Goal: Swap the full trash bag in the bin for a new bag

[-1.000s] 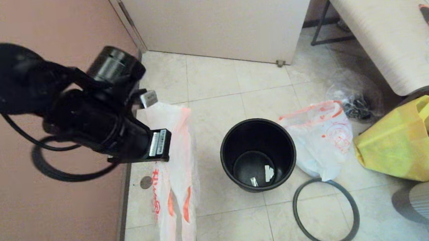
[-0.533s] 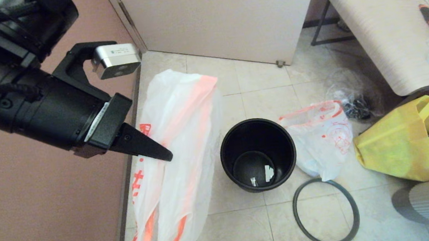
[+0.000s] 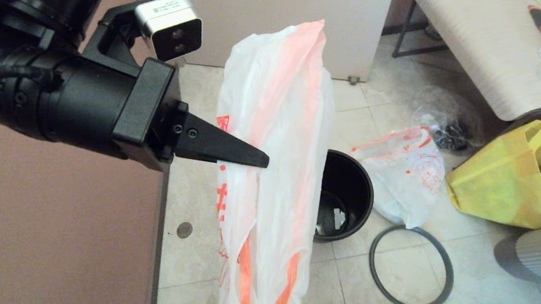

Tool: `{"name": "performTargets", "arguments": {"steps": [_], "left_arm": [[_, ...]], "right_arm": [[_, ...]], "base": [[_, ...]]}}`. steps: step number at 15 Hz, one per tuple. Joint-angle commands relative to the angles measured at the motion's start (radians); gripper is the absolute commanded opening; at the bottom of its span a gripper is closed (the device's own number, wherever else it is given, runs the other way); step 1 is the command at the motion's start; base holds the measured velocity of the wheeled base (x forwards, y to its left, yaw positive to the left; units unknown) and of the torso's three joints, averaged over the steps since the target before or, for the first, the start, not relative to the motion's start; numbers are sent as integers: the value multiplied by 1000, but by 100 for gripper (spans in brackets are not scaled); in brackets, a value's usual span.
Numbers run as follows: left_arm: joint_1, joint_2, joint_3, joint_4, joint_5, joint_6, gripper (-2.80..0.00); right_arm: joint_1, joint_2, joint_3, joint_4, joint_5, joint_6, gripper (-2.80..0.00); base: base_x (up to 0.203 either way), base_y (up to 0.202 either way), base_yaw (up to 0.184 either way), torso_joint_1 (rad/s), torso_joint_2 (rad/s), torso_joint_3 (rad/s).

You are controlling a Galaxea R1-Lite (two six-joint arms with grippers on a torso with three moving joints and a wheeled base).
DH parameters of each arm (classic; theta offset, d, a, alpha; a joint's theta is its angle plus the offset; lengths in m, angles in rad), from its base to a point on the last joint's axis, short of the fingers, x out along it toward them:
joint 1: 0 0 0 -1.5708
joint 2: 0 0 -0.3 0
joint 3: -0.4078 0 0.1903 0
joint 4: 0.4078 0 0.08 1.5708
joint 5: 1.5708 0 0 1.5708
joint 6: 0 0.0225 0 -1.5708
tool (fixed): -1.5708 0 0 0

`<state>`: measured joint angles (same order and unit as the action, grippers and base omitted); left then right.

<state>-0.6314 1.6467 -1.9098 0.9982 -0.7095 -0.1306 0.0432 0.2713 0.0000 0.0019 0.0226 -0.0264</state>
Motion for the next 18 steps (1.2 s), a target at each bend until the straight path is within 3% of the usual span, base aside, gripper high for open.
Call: {"name": "performTargets", "arguments": {"steps": [1,9,18], "left_arm": [[-19,25,1,-16,-10,-1,-280],[-51,39,0,-127,-14,32,-280],[-72,46,5,-130,-14,31,-280]], "right_arm": [[3,0,0,0,0,0,-280],[3,-1,0,-2,0,0,-280],[4,0,0,-2,0,0,-280]], "base": [[0,0,0,0,0,0],[0,0,0,0,0,0],[0,0,0,0,0,0]]}}
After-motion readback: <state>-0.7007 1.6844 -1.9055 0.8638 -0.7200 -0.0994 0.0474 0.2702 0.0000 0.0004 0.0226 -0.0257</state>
